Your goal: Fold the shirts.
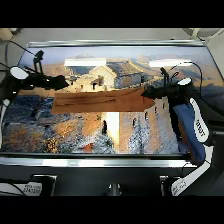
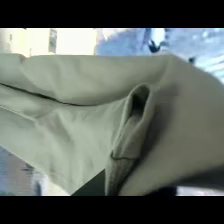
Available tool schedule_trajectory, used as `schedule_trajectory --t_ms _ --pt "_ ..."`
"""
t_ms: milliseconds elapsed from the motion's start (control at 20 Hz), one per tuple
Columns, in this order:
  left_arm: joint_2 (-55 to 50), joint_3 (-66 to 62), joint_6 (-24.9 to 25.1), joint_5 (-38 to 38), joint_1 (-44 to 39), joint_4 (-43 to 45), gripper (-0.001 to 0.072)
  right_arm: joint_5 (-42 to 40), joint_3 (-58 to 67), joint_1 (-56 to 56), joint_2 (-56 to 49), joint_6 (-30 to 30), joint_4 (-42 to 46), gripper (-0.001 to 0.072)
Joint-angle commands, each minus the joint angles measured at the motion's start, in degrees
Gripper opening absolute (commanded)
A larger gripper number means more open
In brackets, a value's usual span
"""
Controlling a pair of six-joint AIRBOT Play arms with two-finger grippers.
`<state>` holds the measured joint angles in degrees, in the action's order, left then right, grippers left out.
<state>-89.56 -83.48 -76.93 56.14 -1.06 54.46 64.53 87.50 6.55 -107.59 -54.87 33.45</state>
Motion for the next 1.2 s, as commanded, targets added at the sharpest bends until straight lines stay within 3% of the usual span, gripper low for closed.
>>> schedule_trajectory --t_ms 0,300,500,700,850,1000,1150 --pt "-4.22 0.00 -0.04 -4.24 -7.28 -2.10 0.0026 0.35 0.11 -0.28 6.56 1.31 -2.21 0.0013" --pt "-13.22 -0.17 0.00 -8.22 -16.83 -14.62 0.0025 5.53 0.11 -0.35 16.96 -2.38 -1.99 0.0013" --pt "-17.16 -1.66 5.03 -8.17 -21.33 -25.49 0.0025 10.69 0.11 -0.35 22.12 -4.42 -0.33 0.0013" --pt "-21.68 -7.43 4.44 -8.20 -25.20 -27.36 0.0025 13.68 0.11 -0.33 26.21 -7.56 4.85 0.0014" --pt "-26.40 -12.20 0.42 -7.56 -27.65 -28.70 0.0024 15.04 0.11 -0.33 28.20 -8.57 5.11 0.0014" --pt "-29.42 -14.08 1.38 -6.38 -30.03 -32.02 0.0023 13.00 0.11 -0.33 28.81 -8.61 6.64 0.0014" --pt "-27.47 -14.05 4.46 -2.69 -26.93 -30.34 0.0021 9.33 0.11 -0.50 28.06 -9.20 7.39 0.0014"
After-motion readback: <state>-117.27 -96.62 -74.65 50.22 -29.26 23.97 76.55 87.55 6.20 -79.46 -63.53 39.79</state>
